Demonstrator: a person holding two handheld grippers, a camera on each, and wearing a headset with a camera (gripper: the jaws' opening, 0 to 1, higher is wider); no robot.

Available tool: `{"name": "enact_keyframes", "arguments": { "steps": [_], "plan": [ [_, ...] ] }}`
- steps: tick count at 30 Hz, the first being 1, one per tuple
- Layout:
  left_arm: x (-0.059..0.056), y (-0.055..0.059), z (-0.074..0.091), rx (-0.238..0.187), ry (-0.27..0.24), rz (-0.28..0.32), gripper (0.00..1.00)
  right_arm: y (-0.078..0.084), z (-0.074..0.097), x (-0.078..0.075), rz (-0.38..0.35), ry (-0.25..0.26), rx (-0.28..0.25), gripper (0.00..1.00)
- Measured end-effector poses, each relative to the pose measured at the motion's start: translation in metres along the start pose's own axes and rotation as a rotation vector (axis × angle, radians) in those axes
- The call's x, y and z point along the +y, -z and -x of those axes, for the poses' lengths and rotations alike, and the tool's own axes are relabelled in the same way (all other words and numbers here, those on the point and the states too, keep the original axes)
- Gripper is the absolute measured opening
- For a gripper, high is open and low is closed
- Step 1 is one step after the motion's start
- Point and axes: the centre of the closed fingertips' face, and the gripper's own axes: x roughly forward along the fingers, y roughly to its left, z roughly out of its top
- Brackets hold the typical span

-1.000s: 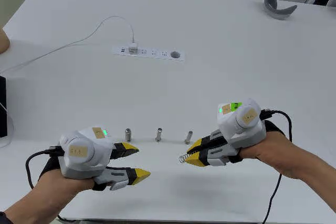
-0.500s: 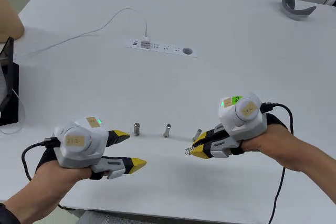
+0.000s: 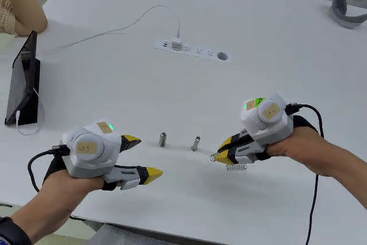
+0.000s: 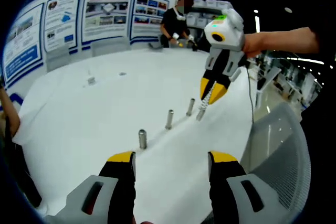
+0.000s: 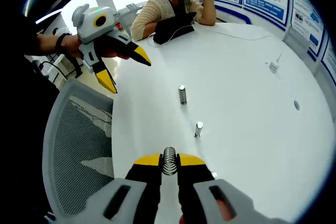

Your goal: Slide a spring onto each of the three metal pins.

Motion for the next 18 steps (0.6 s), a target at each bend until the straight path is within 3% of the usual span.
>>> {"name": "enact_keyframes", "arguments": {
  "steps": [4, 18],
  "plan": [
    [0.004, 0.000, 0.004, -0.008, -0.016, 0.020, 0.59, -0.003, -0.004, -0.008, 0.009, 0.003, 0.024, 0.12],
    [0.015, 0.018, 0.019, -0.002, -0.057, 0.068, 0.62, -0.015, -0.018, -0.035, 0.063, 0.014, 0.090, 0.12]
  ]
}}
